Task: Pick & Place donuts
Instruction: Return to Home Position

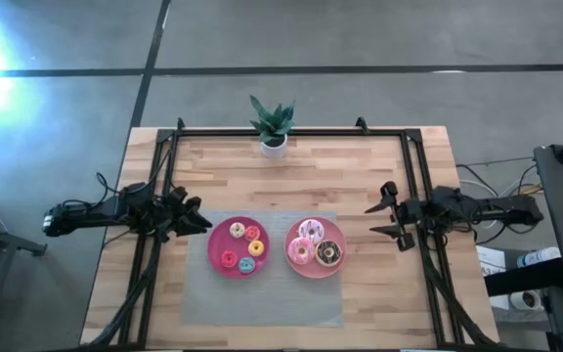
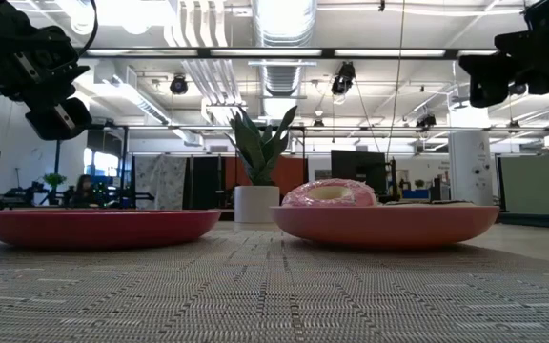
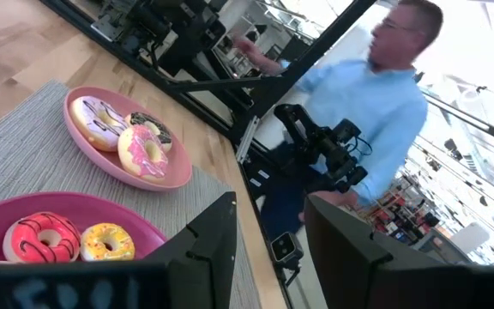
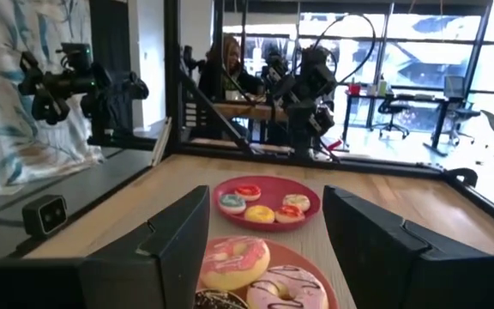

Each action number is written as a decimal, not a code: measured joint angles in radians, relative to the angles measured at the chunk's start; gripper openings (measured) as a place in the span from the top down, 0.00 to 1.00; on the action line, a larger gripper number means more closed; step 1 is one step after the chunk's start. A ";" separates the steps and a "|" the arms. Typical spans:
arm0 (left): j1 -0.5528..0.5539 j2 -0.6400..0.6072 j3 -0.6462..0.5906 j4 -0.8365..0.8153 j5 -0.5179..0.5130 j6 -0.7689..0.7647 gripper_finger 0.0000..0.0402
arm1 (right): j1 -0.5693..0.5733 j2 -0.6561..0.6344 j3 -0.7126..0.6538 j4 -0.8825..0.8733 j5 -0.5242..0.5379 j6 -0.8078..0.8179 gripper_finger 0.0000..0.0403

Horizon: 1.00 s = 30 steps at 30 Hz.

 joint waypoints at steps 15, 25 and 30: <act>0.000 0.000 0.003 -0.002 0.000 0.000 0.72 | 0.000 0.014 0.000 0.001 0.001 -0.002 0.46; 0.000 0.000 0.003 -0.002 0.000 0.000 0.72 | 0.000 0.014 0.000 0.002 0.001 -0.002 0.46; 0.000 0.000 0.003 -0.002 0.000 0.000 0.72 | 0.000 0.014 0.000 0.002 0.001 -0.002 0.46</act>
